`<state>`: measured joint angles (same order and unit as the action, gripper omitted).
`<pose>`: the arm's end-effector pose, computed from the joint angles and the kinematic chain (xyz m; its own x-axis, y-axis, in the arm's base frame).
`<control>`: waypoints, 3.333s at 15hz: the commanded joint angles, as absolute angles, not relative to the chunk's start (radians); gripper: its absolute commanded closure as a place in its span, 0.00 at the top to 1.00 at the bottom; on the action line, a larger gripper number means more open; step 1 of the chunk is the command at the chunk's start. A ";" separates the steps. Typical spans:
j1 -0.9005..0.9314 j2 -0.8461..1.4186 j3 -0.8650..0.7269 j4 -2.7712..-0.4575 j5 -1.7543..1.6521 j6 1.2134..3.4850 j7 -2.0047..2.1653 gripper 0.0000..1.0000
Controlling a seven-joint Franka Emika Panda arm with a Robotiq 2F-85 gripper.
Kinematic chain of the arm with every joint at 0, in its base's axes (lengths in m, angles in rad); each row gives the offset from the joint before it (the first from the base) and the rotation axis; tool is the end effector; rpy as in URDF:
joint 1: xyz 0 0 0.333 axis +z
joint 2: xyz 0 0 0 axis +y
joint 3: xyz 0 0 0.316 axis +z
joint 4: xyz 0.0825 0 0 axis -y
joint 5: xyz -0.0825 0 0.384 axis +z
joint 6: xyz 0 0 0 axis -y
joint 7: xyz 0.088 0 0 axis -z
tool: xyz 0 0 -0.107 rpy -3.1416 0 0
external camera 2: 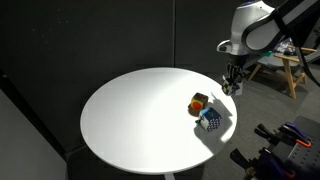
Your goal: Move the block with the letter a on it to the left
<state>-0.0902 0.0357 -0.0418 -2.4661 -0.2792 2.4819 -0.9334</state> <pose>0.4709 -0.0615 0.2782 0.5179 0.8411 -0.1563 0.8551 -0.5139 0.0679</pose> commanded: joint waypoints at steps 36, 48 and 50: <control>0.152 -0.138 0.075 -2.688 -0.248 2.614 -1.144 0.19; 0.197 -0.091 0.104 -2.625 -0.174 2.599 -1.169 0.07; 0.204 -0.072 0.115 -2.608 -0.179 2.599 -1.174 0.07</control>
<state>0.1973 -0.0967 0.1006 -2.6458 -0.1998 2.6163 -1.1421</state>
